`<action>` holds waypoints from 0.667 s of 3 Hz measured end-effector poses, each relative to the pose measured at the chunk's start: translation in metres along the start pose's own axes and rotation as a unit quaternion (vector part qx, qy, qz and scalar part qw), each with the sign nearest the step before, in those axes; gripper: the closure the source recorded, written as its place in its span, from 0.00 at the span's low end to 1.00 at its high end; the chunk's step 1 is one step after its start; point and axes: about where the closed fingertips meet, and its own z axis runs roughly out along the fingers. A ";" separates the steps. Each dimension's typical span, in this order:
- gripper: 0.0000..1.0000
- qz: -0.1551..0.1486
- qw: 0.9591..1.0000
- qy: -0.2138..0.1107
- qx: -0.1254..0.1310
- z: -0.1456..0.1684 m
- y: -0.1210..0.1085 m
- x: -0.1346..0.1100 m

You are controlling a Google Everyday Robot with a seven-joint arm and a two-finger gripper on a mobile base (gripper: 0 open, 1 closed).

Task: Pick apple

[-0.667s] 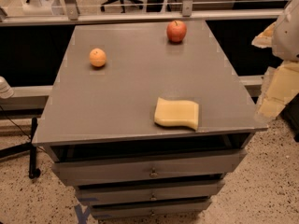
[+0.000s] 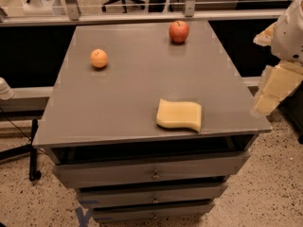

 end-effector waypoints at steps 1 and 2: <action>0.00 0.020 0.998 -0.040 0.038 0.030 -0.045 0.002; 0.00 0.036 0.992 -0.097 0.077 0.058 -0.100 -0.007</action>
Offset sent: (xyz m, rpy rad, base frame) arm 0.1990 -0.0218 -0.0306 0.3123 -0.3362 -0.0816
